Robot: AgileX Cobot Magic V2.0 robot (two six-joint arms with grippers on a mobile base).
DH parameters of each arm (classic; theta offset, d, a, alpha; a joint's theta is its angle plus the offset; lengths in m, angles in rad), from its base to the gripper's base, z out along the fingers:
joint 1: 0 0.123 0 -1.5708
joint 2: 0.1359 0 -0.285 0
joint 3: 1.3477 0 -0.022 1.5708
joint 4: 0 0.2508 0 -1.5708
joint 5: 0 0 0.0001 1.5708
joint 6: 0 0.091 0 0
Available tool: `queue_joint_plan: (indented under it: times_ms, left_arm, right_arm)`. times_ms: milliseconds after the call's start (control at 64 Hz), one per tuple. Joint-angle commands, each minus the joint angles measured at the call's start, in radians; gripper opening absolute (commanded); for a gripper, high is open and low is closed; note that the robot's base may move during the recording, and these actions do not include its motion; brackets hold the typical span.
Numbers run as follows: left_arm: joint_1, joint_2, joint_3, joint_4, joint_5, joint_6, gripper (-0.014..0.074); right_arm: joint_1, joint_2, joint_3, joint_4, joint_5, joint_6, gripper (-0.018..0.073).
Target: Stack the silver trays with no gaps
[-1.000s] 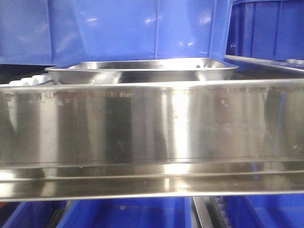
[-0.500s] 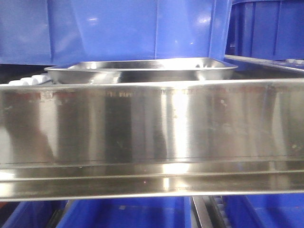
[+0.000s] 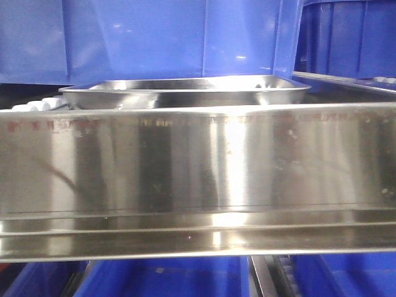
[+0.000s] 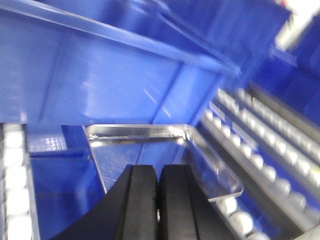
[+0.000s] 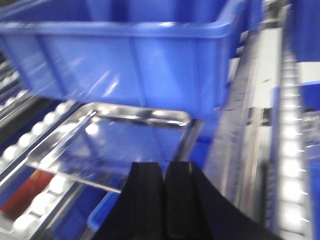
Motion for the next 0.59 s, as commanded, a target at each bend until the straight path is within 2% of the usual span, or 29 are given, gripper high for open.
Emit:
queue_joint_plan:
  times_ms: [0, 250, 328, 469, 500, 578]
  left_arm:
    - [-0.034, 0.065, -0.049, 0.049, -0.006, 0.014, -0.0016]
    - [-0.045, 0.199, -0.089, 0.023, 0.0, 0.01, -0.0016]
    - [-0.057, 0.218, -0.089, 0.024, -0.02, 0.008, -0.0016]
    - [-0.108, 0.279, -0.092, 0.025, -0.075, 0.002, -0.0016]
    - [-0.122, 0.303, -0.094, 0.025, -0.092, 0.002, -0.0016]
    - [-0.136, 0.349, -0.108, 0.025, -0.11, 0.002, -0.0016]
  right_arm:
    - [0.025, 0.069, -0.04, -0.001, -0.011, -0.006, -0.0078]
    - [0.027, 0.261, -0.099, -0.001, 0.028, -0.004, -0.0078]
    - [0.027, 0.289, -0.099, -0.001, 0.026, 0.025, -0.0078]
    - [0.08, 0.322, -0.099, -0.014, -0.045, 0.041, -0.0077]
    - [0.101, 0.328, -0.101, -0.033, -0.06, 0.057, -0.0064]
    - [0.15, 0.35, -0.106, -0.155, -0.064, 0.184, -0.0048]
